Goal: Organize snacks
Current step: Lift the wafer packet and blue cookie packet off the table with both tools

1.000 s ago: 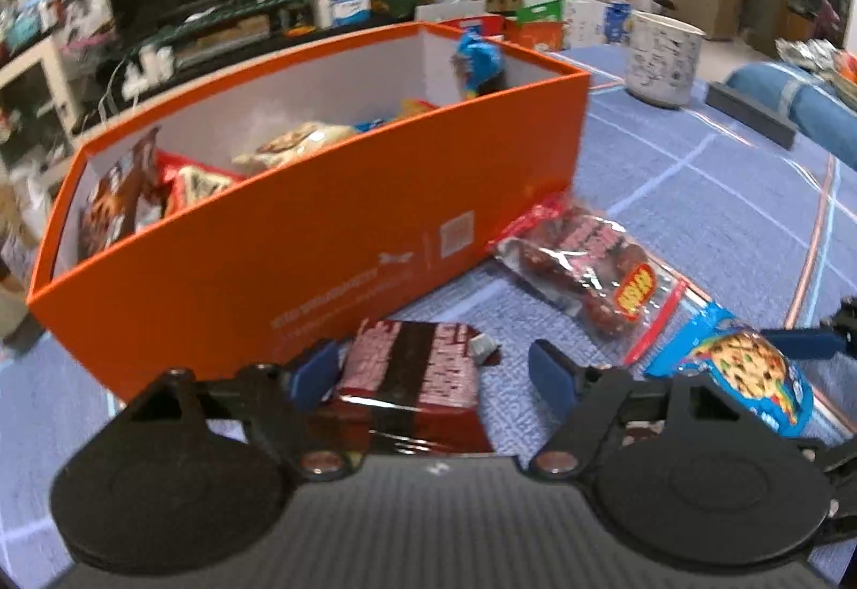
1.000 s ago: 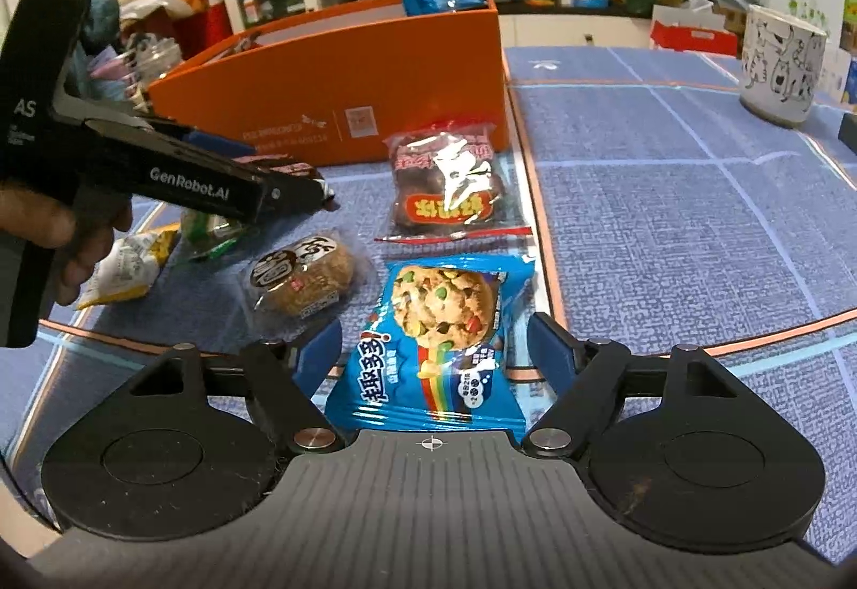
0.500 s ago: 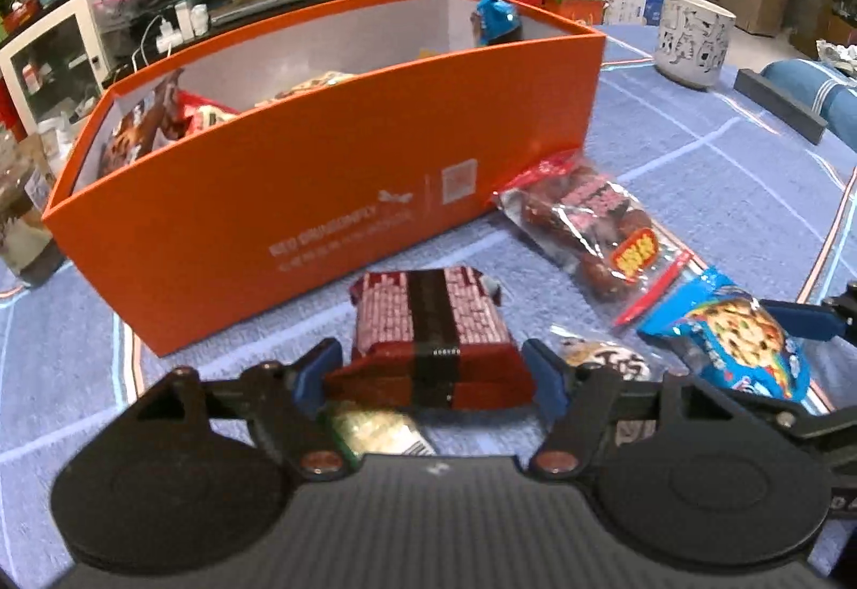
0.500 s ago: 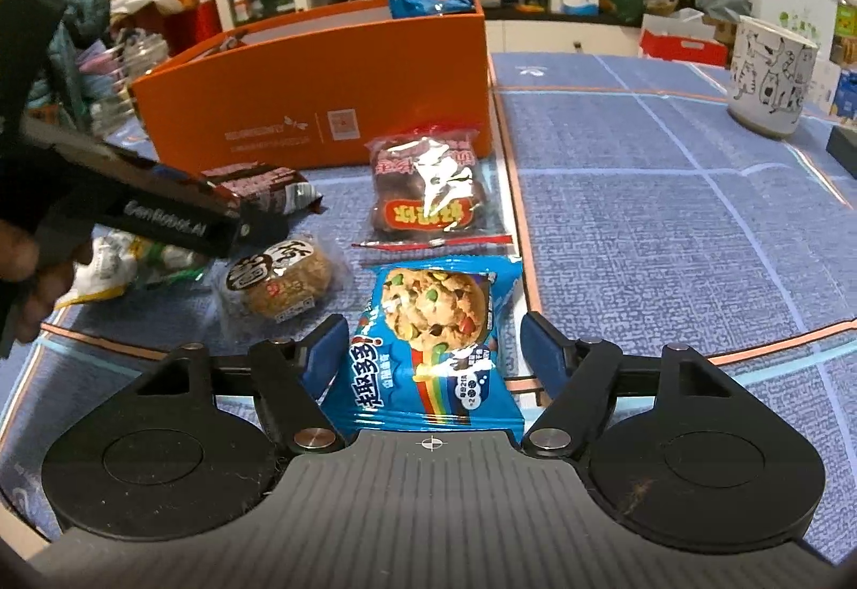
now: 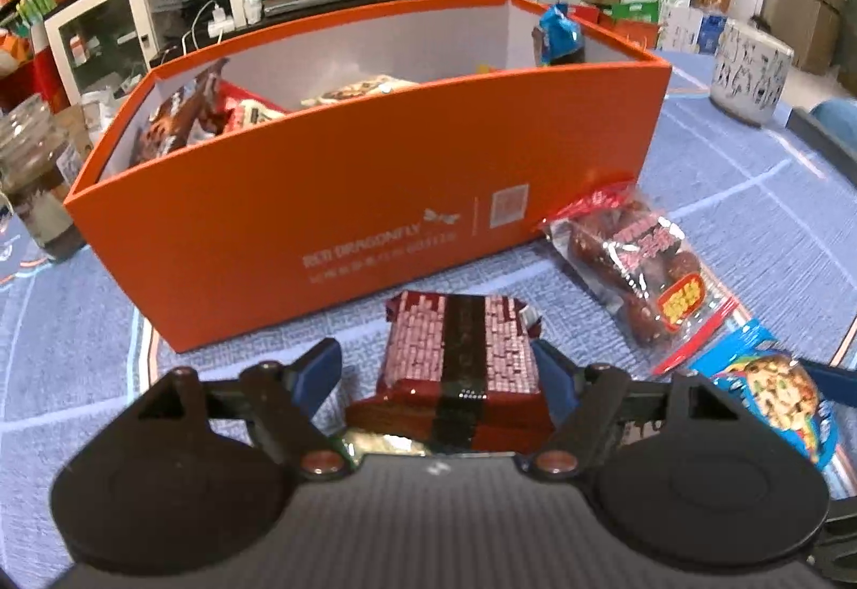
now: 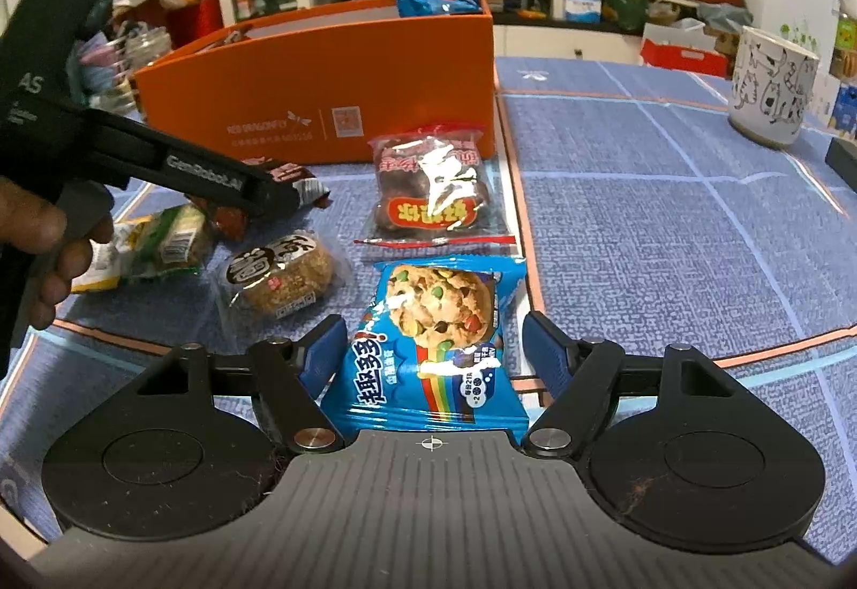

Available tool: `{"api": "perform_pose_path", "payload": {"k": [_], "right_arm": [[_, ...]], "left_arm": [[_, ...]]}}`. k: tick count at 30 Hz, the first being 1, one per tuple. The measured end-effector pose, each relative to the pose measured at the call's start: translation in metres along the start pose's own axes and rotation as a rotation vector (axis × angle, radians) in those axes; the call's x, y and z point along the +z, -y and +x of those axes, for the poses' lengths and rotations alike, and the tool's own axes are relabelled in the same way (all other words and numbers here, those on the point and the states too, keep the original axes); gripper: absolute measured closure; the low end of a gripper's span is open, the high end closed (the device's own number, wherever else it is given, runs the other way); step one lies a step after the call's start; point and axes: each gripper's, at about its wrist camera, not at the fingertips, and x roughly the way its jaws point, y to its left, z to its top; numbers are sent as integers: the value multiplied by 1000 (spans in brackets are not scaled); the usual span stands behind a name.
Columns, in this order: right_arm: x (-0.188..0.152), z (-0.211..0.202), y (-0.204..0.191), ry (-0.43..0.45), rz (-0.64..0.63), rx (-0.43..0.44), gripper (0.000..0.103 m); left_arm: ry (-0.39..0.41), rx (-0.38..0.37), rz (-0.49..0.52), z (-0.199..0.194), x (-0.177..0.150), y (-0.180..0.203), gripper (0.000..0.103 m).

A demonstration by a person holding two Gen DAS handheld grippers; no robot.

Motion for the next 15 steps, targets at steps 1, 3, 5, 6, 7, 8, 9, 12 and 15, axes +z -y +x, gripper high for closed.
{"api": "perform_pose_path", "payload": {"k": [1, 3, 5, 6, 7, 8, 9, 12, 15], "right_arm": [[0, 0, 0, 0, -2, -1, 38], [0, 0, 0, 0, -6, -2, 38], [0, 0, -1, 0, -7, -3, 38], [0, 0, -1, -1, -7, -3, 38], [0, 0, -1, -1, -8, -3, 38], [0, 0, -1, 0, -8, -3, 38], [0, 0, -1, 0, -8, -4, 39], [0, 0, 0, -1, -5, -3, 39], [1, 1, 0, -1, -4, -4, 39]], "left_arm": [[-4, 7, 5, 1, 0, 2, 27], [-11, 12, 9, 4, -1, 3, 27], [-17, 14, 10, 5, -1, 4, 28], [-16, 18, 8, 4, -2, 6, 28], [-17, 22, 4, 4, -2, 6, 28], [-18, 26, -1, 4, -2, 6, 29], [-17, 31, -4, 4, -2, 7, 30], [-16, 49, 5, 4, -2, 13, 30], [-17, 52, 5, 2, -2, 16, 33]]}}
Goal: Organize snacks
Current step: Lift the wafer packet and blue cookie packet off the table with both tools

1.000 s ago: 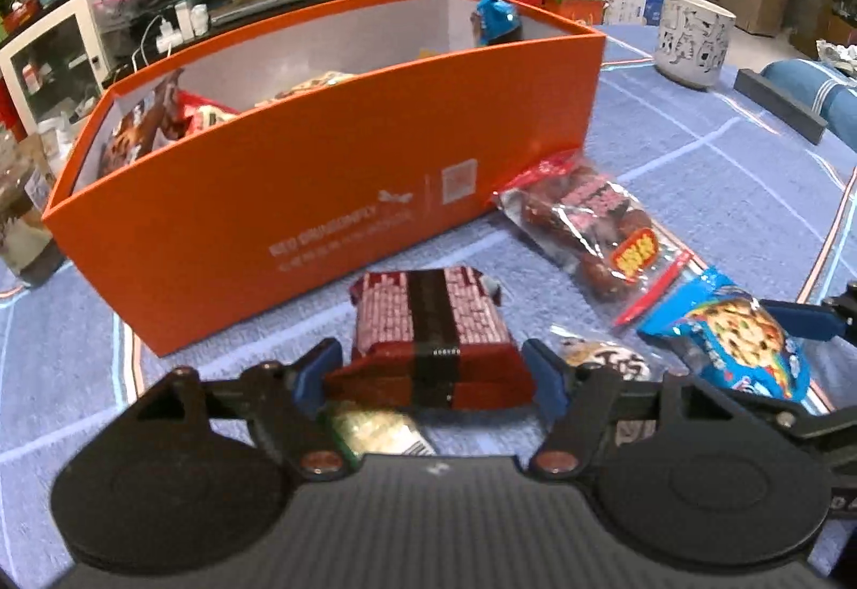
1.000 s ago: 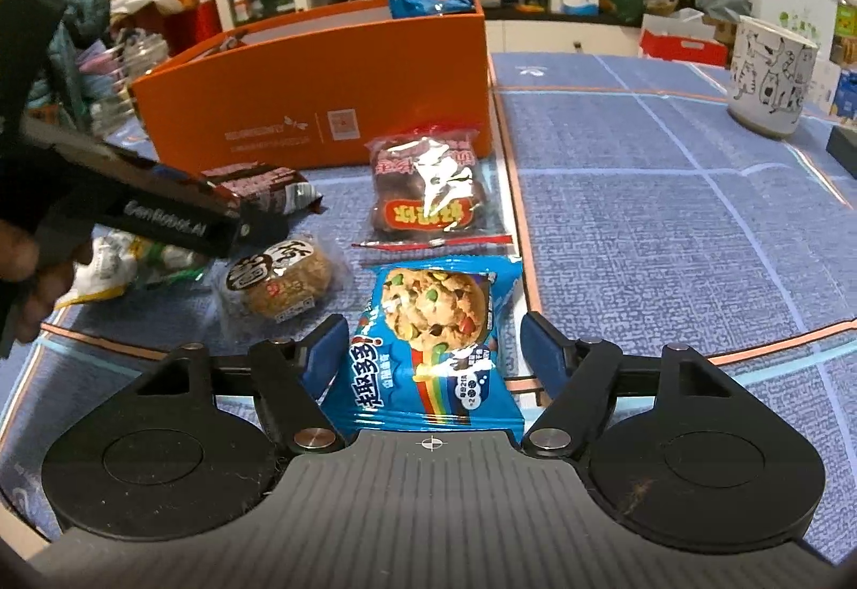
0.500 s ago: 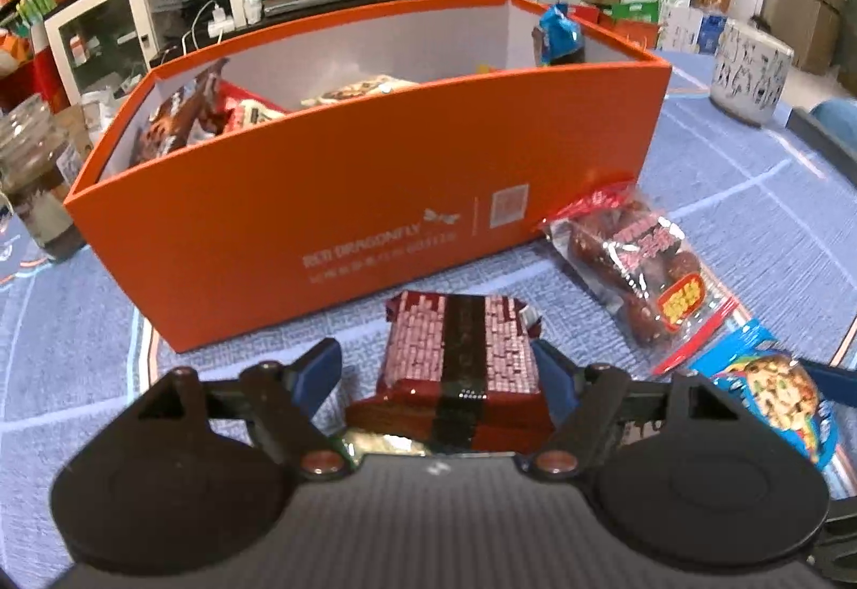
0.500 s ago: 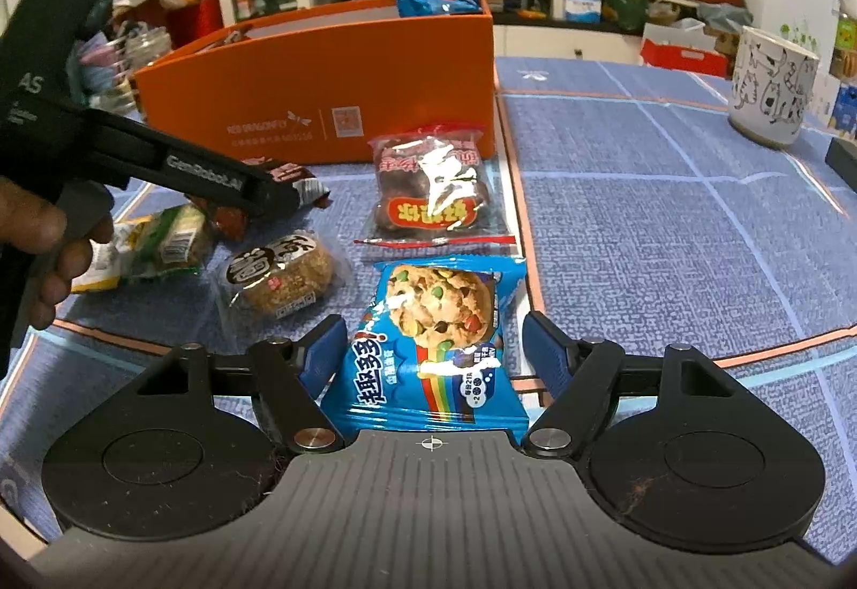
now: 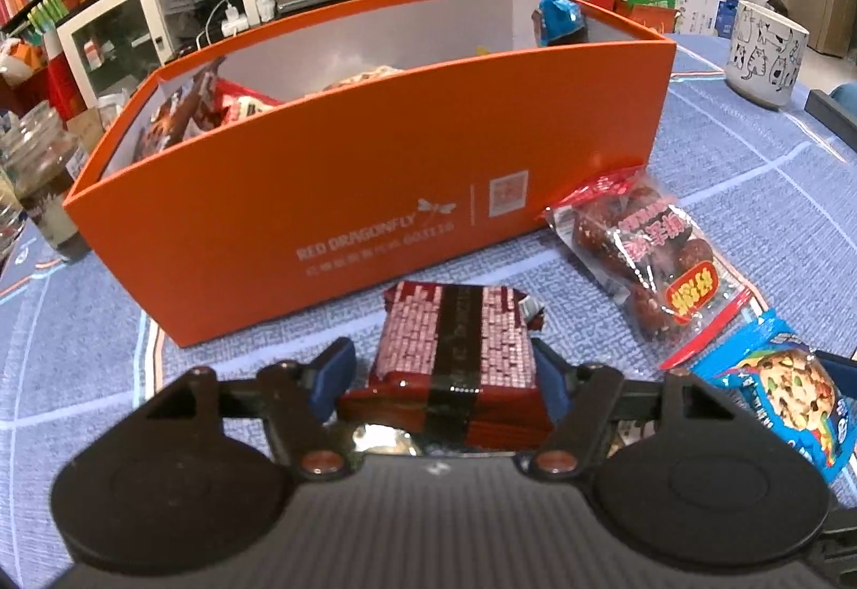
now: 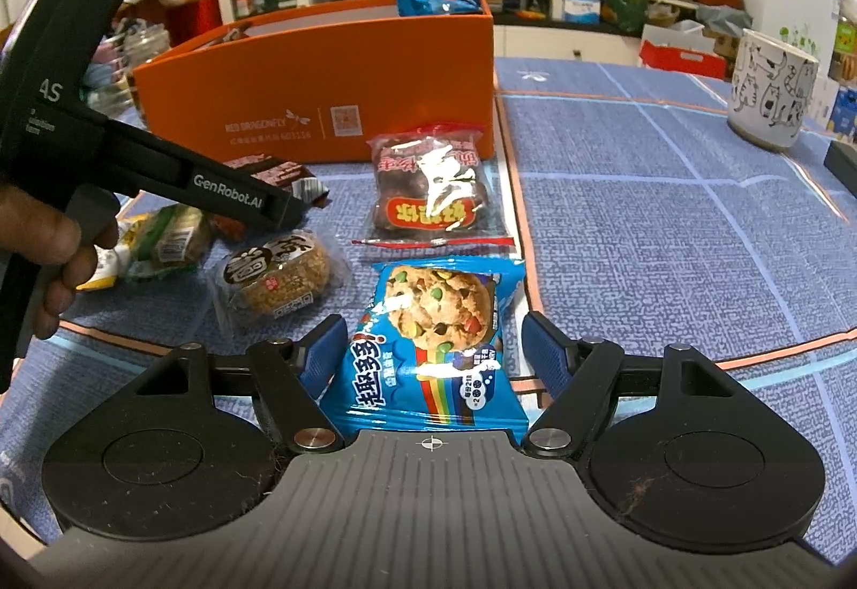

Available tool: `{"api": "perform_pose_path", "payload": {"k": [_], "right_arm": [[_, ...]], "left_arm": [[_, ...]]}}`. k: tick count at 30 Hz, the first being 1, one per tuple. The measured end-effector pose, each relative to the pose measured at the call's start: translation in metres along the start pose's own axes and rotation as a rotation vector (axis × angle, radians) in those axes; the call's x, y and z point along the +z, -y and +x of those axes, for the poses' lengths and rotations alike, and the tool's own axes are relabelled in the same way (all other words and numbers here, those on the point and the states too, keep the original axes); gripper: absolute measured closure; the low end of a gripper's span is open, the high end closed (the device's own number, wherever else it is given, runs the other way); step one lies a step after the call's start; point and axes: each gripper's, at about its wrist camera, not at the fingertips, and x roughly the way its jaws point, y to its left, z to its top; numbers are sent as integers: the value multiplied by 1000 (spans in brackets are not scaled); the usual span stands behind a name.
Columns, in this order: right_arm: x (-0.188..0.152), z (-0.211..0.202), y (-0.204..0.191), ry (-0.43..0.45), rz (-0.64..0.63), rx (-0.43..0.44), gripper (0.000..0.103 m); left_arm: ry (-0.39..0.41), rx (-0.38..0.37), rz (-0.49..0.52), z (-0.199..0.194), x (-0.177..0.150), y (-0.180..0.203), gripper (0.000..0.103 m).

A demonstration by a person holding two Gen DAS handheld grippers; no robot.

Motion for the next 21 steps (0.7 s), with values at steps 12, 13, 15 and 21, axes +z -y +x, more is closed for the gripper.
{"api": "perform_pose_path", "payload": {"k": [12, 13, 15, 21], "right_arm": [[1, -1, 0, -2, -11, -17, 56], [1, -1, 1, -2, -7, -16, 57], [2, -1, 0, -4, -11, -17, 61], [3, -2, 0, -9, -8, -2, 64]], "left_arm": [[-3, 1, -10, -2, 0, 2, 35], [-2, 3, -14, -2, 0, 2, 37], [2, -5, -28, -3, 0, 0, 52], [21, -17, -73, -10, 1, -11, 53]]}}
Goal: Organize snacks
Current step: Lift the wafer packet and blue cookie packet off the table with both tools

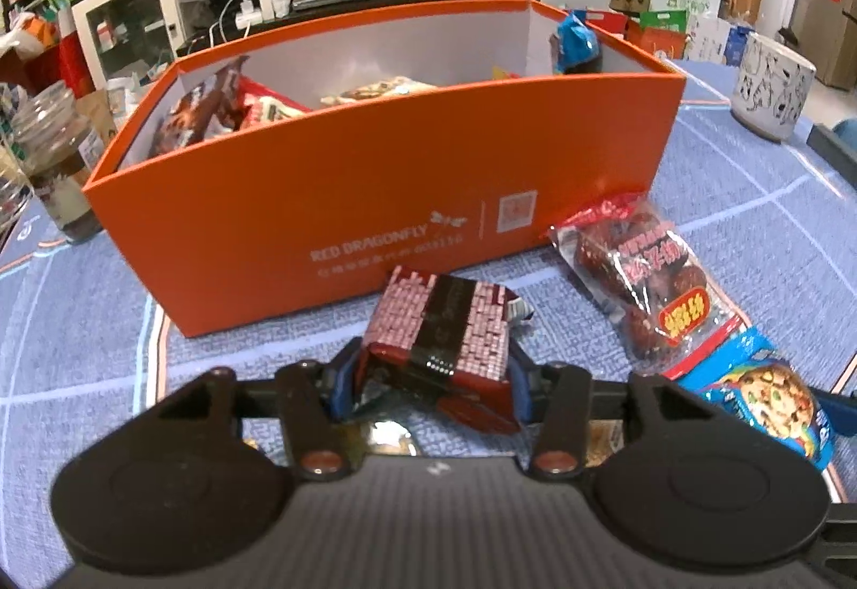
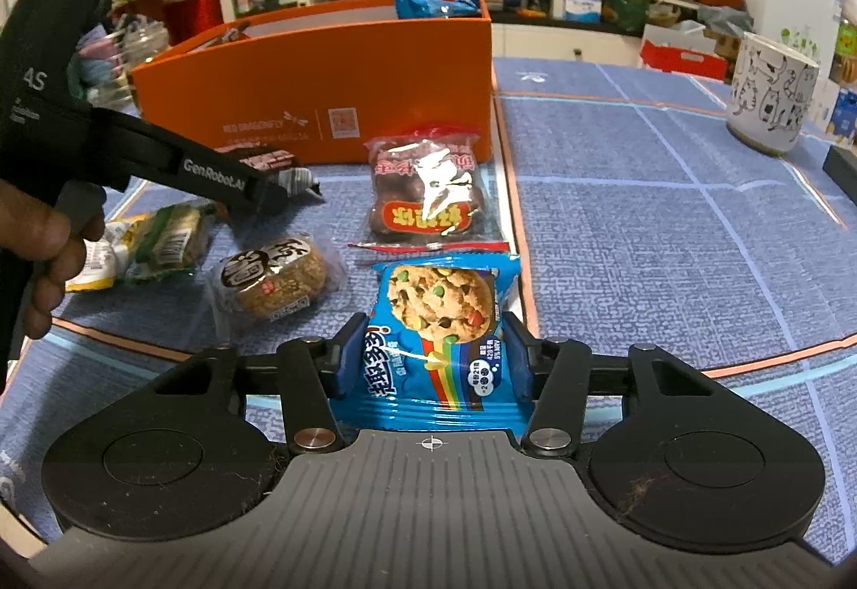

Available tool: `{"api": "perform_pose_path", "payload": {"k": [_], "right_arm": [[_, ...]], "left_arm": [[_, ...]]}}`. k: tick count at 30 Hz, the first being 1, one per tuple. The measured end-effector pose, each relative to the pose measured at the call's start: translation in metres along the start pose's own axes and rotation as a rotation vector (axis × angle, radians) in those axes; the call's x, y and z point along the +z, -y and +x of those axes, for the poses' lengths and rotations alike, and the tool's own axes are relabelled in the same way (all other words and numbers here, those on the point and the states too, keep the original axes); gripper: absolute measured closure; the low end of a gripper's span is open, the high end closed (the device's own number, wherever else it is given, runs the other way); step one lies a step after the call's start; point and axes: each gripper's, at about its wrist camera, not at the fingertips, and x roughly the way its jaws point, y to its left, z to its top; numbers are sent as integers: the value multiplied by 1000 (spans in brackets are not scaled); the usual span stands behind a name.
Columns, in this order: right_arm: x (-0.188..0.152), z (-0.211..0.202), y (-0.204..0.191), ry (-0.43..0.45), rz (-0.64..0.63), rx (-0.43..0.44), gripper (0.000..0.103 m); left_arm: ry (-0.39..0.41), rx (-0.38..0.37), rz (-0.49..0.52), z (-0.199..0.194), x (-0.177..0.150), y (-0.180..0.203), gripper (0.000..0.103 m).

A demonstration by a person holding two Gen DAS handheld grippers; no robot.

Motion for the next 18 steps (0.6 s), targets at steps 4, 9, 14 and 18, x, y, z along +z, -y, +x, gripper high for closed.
{"api": "perform_pose_path", "payload": {"k": [4, 9, 14, 18], "right_arm": [[1, -1, 0, 2, -4, 1, 64], [1, -3, -1, 7, -12, 0, 64], [3, -8, -4, 17, -32, -13, 64], [2, -17, -4, 27, -50, -11, 64]], "left_arm": [[12, -8, 3, -4, 1, -1, 53], [9, -8, 12, -5, 0, 1, 53], [19, -6, 13, -11, 0, 1, 53], [32, -7, 27, -21, -1, 1, 53]]}}
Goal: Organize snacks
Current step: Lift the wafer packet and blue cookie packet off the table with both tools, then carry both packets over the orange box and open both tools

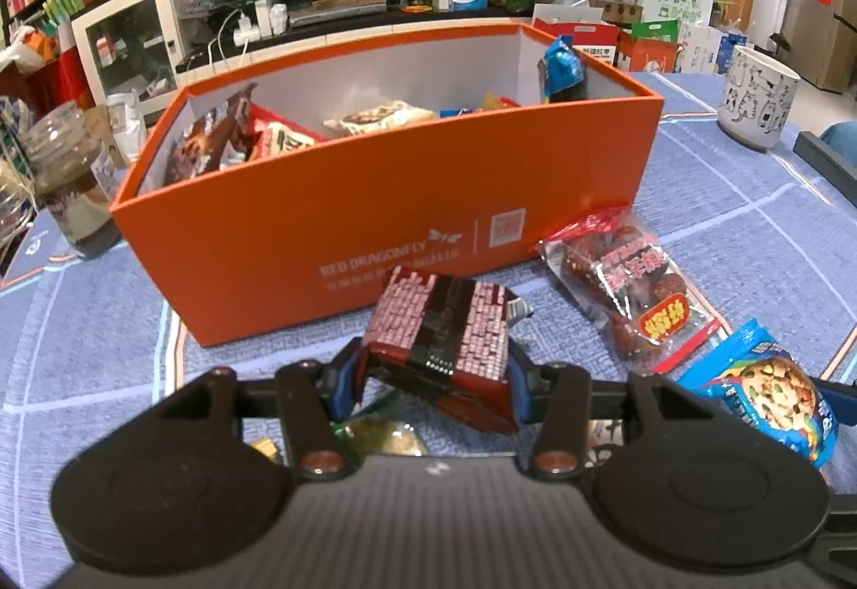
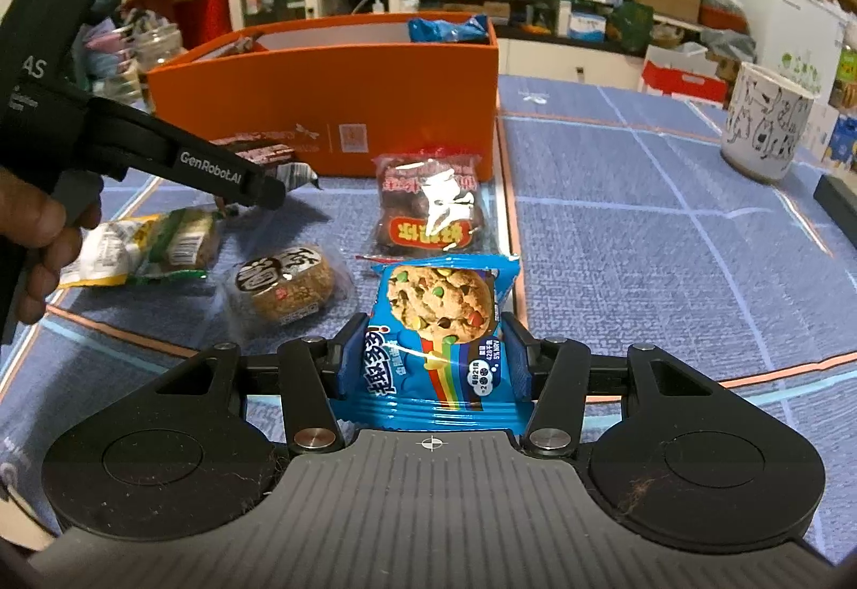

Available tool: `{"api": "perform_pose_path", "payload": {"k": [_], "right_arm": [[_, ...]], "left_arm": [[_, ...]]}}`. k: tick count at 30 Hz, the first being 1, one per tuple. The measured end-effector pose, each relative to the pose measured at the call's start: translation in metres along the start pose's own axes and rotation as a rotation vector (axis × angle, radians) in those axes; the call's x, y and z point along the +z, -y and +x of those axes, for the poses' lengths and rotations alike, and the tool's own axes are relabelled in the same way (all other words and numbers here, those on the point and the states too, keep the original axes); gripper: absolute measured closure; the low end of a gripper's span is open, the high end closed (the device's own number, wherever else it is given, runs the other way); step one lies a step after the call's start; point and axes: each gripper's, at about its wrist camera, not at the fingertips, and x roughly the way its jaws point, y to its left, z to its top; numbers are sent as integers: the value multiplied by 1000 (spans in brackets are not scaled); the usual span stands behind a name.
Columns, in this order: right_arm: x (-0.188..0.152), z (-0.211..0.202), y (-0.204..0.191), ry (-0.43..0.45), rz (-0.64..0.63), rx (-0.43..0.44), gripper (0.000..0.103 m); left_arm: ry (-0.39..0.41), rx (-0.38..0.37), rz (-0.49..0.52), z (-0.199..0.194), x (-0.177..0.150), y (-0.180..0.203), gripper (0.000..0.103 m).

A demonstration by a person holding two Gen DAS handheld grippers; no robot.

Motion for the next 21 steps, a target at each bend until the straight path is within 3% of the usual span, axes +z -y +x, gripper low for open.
{"api": "perform_pose_path", "payload": {"k": [5, 11, 16, 21], "right_arm": [[2, -19, 5, 22, 6, 10, 64], [25, -46, 12, 87, 31, 53, 64], [66, -55, 17, 166, 10, 80, 64], [134, -34, 12, 236, -34, 110, 64]], "left_arm": [[30, -8, -10, -25, -4, -4, 53], [119, -65, -134, -79, 2, -29, 53], [206, -31, -186, -105, 27, -48, 53], [215, -2, -200, -86, 68, -62, 53]]}}
